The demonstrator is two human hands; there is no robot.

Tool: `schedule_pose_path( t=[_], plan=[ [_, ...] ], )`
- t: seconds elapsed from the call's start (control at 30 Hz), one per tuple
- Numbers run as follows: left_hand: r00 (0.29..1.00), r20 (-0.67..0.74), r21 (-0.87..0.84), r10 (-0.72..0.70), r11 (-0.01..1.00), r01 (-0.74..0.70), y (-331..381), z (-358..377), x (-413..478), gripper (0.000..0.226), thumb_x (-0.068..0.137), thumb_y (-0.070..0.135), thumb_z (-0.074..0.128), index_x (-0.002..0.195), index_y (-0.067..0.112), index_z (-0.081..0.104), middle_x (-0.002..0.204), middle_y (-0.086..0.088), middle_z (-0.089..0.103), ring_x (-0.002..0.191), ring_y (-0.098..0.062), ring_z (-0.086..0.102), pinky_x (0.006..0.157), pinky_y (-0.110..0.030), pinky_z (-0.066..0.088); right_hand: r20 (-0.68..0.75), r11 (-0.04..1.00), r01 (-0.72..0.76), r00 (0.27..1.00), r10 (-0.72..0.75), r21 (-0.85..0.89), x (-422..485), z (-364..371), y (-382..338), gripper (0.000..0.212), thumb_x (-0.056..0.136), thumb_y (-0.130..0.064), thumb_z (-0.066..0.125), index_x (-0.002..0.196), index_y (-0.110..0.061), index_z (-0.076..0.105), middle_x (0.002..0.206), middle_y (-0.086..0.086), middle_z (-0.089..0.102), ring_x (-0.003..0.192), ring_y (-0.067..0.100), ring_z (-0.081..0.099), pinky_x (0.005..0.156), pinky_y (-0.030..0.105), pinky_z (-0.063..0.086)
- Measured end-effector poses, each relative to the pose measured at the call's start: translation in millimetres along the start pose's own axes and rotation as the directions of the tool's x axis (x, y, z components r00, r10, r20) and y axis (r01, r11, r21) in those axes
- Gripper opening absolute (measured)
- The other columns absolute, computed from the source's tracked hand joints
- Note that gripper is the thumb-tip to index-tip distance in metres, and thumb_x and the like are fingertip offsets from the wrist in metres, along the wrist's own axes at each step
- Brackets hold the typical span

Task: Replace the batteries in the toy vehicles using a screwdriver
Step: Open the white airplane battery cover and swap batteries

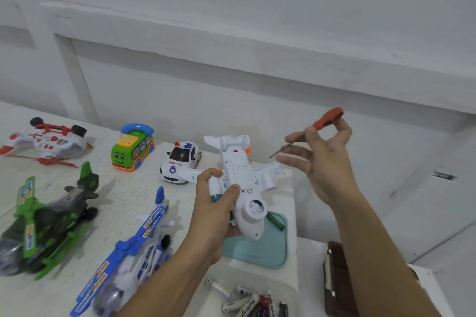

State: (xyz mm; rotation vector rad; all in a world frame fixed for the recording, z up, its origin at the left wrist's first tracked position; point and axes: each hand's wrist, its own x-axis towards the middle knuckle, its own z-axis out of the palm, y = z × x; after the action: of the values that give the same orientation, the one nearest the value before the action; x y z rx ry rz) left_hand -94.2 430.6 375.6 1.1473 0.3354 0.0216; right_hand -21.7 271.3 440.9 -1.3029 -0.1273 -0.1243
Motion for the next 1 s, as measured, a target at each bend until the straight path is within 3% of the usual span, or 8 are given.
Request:
schedule_pose_path(
  t=[0.13, 0.27, 0.57, 0.83, 0.93, 1.0],
  plan=[
    [1.0, 0.002, -0.01, 0.001, 1.0, -0.001, 0.6, 1.4, -4.9, 0.024, 0.096, 0.013, 0.058, 0.1, 0.035, 0.048, 0.091, -0.006, 0.067, 0.061, -0.022, 0.058, 0.045, -0.027, 0.049, 0.235, 0.999, -0.041, 0.971, 0.041, -0.005, -24.2, 16.4, 11.4, 0.064, 0.099, -0.015, 0.048, 0.141, -0.045, 0.01, 0.08, 0.012, 0.064, 0.07, 0.029, 0.066, 0.067, 0.042, 0.059],
    [1.0, 0.011, -0.012, 0.01, 1.0, -0.01, 3.4, 1.0, -10.6, 0.024, 0.096, 0.014, 0.058, 0.103, 0.034, 0.047, 0.089, -0.005, 0.066, 0.059, -0.02, 0.057, 0.045, -0.027, 0.049, 0.277, 0.995, -0.059, 0.958, 0.078, -0.077, -33.7, 17.4, 18.4, 0.088, 0.092, -0.005, 0.059, 0.14, -0.06, 0.009, 0.081, 0.012, 0.062, 0.075, 0.03, 0.065, 0.066, 0.044, 0.059],
    [0.999, 0.034, -0.012, 0.007, 1.0, -0.007, 5.5, 0.0, -19.3, 0.024, 0.096, 0.014, 0.059, 0.103, 0.034, 0.047, 0.082, -0.003, 0.067, 0.055, -0.018, 0.06, 0.047, -0.03, 0.051, 0.28, 0.996, -0.006, 0.96, 0.029, -0.085, -41.4, 19.2, 14.2, 0.084, 0.093, -0.001, 0.058, 0.138, -0.056, 0.013, 0.077, 0.009, 0.063, 0.074, 0.028, 0.066, 0.063, 0.043, 0.06],
    [0.999, 0.046, -0.003, 0.001, 1.0, -0.001, 6.0, 1.6, -21.8, 0.024, 0.096, 0.015, 0.059, 0.105, 0.034, 0.047, 0.086, -0.006, 0.067, 0.06, -0.022, 0.062, 0.049, -0.033, 0.053, 0.29, 0.984, 0.056, 0.957, -0.005, -0.167, -46.2, 20.2, 7.7, 0.086, 0.093, 0.004, 0.056, 0.132, -0.063, 0.017, 0.08, 0.009, 0.061, 0.074, 0.03, 0.065, 0.063, 0.041, 0.06],
    [0.999, 0.046, 0.006, -0.009, 1.0, 0.009, 4.8, 1.4, -22.2, 0.024, 0.096, 0.015, 0.059, 0.104, 0.035, 0.048, 0.089, -0.007, 0.067, 0.062, -0.022, 0.062, 0.05, -0.033, 0.053, 0.342, 0.946, 0.186, 0.935, -0.087, -0.267, -48.9, 19.4, 8.5, 0.083, 0.093, 0.001, 0.058, 0.131, -0.062, 0.019, 0.084, 0.004, 0.064, 0.077, 0.027, 0.068, 0.068, 0.043, 0.061],
    [0.999, 0.042, 0.005, -0.015, 1.0, 0.015, 4.1, 0.6, -22.4, 0.025, 0.095, 0.015, 0.059, 0.105, 0.035, 0.048, 0.093, -0.009, 0.068, 0.065, -0.024, 0.063, 0.051, -0.034, 0.053, 0.383, 0.847, 0.357, 0.901, -0.201, -0.393, -52.5, 18.4, 8.3, 0.082, 0.091, 0.0, 0.063, 0.132, -0.059, 0.022, 0.089, -0.002, 0.065, 0.082, 0.02, 0.069, 0.071, 0.041, 0.061]
  ],
)
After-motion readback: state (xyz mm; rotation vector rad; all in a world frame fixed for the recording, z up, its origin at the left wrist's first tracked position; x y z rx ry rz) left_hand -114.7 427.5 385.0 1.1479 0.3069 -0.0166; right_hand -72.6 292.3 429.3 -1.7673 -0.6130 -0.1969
